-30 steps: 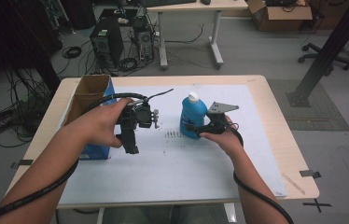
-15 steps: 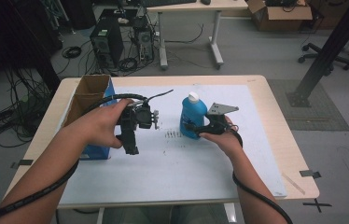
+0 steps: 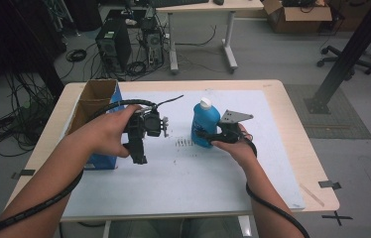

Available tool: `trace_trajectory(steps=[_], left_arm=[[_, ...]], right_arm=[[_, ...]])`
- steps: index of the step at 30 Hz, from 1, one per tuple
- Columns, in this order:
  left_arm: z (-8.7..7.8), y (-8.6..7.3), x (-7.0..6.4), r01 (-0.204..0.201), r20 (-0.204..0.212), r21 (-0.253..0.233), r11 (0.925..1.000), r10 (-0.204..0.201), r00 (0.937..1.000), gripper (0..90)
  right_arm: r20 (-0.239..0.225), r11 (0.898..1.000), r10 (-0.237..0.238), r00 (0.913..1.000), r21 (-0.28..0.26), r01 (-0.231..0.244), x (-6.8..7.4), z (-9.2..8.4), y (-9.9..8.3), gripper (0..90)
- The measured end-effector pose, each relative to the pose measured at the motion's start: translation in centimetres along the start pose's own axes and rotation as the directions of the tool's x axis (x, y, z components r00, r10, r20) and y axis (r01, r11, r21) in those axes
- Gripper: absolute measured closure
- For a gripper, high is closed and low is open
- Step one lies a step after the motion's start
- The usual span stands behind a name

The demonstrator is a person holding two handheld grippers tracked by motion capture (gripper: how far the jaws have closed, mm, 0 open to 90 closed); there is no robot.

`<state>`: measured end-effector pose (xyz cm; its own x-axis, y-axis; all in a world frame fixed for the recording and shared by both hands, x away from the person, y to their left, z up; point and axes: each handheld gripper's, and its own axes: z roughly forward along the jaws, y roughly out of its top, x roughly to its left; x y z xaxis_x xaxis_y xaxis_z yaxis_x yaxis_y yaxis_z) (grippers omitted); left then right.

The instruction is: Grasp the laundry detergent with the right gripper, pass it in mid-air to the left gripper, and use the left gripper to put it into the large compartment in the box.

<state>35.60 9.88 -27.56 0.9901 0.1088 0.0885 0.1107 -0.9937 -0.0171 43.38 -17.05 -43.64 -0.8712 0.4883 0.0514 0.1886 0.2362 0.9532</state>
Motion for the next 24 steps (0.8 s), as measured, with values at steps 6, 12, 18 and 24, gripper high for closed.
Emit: trace_trajectory(steps=[6, 12, 18, 24], left_arm=[[-0.22, -0.03, 0.08, -0.001, -0.006, -0.004, 1.0, 0.001, 1.0, 0.2], [-0.36, 0.15, 0.09, -0.004, -0.007, -0.006, 1.0, 0.004, 1.0, 0.2], [-0.42, 0.27, -0.01, -0.003, -0.009, -0.006, 1.0, 0.003, 1.0, 0.2], [-0.52, 0.13, 0.04, 0.002, -0.009, -0.006, 1.0, -0.003, 1.0, 0.2]], right_arm=[[0.022, 1.0, -0.008, 0.9997, -0.015, 0.008, 0.02, -0.06, -0.19, 42.9], [0.023, 0.999, -0.011, 0.9997, -0.031, 0.012, 0.03, -0.1, -0.37, 44.5], [0.024, 1.0, -0.014, 0.9996, -0.021, 0.015, 0.03, -0.12, -0.19, 46.2], [0.02, 1.0, -0.024, 0.9995, -0.016, 0.025, 0.07, -0.1, -0.06, 46.4]])
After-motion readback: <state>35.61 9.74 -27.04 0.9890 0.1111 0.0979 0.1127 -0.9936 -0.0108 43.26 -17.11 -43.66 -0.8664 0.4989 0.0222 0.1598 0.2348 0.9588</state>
